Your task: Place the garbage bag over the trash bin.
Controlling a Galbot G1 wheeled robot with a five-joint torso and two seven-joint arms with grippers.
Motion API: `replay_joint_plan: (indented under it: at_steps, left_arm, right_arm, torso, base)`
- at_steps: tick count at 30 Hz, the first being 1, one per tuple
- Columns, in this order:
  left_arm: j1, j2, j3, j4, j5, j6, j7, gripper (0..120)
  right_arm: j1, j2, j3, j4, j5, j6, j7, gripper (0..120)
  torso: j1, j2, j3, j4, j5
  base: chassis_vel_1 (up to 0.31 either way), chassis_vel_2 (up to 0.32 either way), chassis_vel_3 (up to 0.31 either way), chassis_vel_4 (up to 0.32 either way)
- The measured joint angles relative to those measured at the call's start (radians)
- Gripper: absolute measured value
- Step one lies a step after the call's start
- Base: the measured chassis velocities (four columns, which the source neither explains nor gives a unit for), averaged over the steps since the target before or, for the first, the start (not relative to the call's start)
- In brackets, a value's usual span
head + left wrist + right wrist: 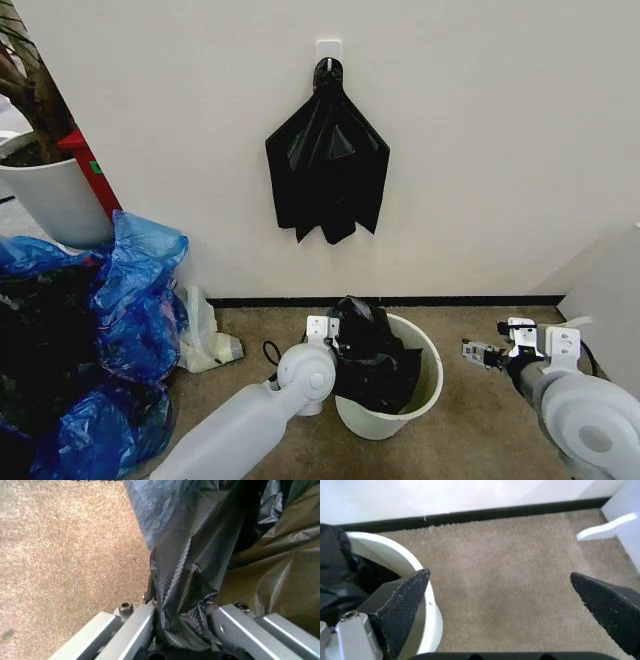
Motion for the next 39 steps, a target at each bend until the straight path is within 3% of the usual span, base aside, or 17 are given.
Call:
replay_joint_plan:
  at_steps: [3, 8, 16, 19, 23, 33, 39]
  left_arm:
    - [0.024, 0.016, -0.012, -0.034, 0.029, -0.044, 0.025, 2]
    - [0.074, 0.057, -0.091, -0.103, 0.168, -0.156, 0.135, 1]
    - [0.094, 0.110, -0.191, -0.180, 0.182, -0.220, 0.216, 1]
    - [0.115, 0.160, -0.242, -0.228, 0.173, -0.254, 0.282, 1]
    - [0.155, 0.216, -0.282, -0.274, 0.173, -0.295, 0.355, 1]
    - [0.189, 0.269, -0.309, -0.299, 0.206, -0.313, 0.350, 1]
    - [0.145, 0.287, -0.277, -0.285, 0.269, -0.296, 0.320, 1]
  right_arm:
    - [-0.004, 0.002, 0.004, 0.030, -0.030, 0.012, 0.000, 100]
    - [0.010, -0.003, 0.026, 0.099, -0.057, 0.034, -0.022, 100]
    - [0.051, -0.047, 0.053, 0.103, -0.065, 0.045, -0.083, 100]
    - [0.065, -0.055, 0.059, 0.103, -0.139, 0.071, -0.208, 100]
    - [0.125, -0.011, 0.023, 0.102, -0.203, 0.098, -0.359, 100]
    - [0.143, 0.029, -0.016, 0.101, -0.271, 0.110, -0.528, 100]
    - [0.221, 0.033, -0.142, 0.100, -0.256, 0.110, -0.554, 100]
  torso:
    - [0.000, 0.000, 0.000, -0.0002, -0.0001]
    - [0.000, 0.000, 0.000, 0.0001, -0.0003]
    - [0.000, 0.000, 0.000, 0.0000, 0.0000]
    - [0.000, 0.000, 0.000, 0.0001, 0.0000]
    - [0.000, 0.000, 0.000, 0.0002, 0.0003]
    - [0.000, 0.000, 0.000, -0.0001, -0.0002]
    - [0.000, 0.000, 0.000, 0.0000, -0.0001]
  base:
    - [0.000, 0.000, 0.000, 0.000]
    - [0.000, 0.000, 0.000, 0.000]
    - [0.000, 0.000, 0.000, 0.000]
    - [0.000, 0.000, 0.000, 0.000]
    - [0.000, 0.000, 0.000, 0.000]
    - [0.000, 0.000, 0.000, 0.000]
    - [0.000, 0.000, 0.000, 0.000]
